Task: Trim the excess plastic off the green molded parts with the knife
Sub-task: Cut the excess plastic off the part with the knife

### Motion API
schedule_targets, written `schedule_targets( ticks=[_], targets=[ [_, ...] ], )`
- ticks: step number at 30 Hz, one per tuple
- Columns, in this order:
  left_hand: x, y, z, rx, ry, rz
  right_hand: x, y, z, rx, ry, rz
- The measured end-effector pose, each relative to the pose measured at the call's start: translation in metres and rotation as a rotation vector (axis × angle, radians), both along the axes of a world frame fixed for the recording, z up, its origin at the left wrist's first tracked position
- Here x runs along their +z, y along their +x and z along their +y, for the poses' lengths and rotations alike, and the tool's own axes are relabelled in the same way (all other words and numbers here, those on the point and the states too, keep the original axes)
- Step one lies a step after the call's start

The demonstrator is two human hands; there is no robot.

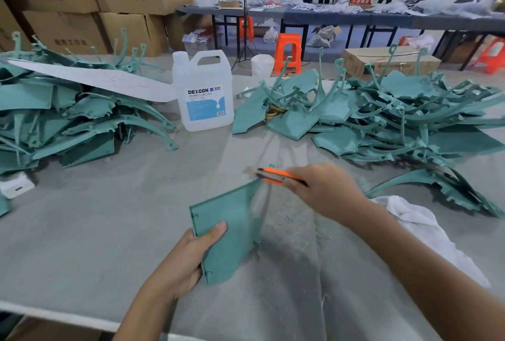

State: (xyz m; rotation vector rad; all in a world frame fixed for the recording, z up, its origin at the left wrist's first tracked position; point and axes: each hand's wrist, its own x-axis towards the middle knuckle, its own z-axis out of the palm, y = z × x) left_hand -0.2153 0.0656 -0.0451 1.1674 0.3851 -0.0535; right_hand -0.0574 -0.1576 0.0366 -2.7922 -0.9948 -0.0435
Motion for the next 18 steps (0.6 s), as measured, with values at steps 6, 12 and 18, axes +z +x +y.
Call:
schedule_targets(
  ticks=[6, 12, 18],
  targets=[
    [0.0, 0.001, 0.002, -0.005, -0.072, 0.017, -0.045, 0.07, -0.033, -0.254, -0.052, 0.103],
    [-0.008, -0.004, -0.005, 0.197, 0.111, -0.019, -0.066, 0.041, -0.038, -0.35, 0.312, 0.0],
    [0.0, -0.003, 0.013, 0.366, 1.359, -0.056, -0.096, -0.028, -0.042, -0.441, 0.775, 0.022]
  ],
)
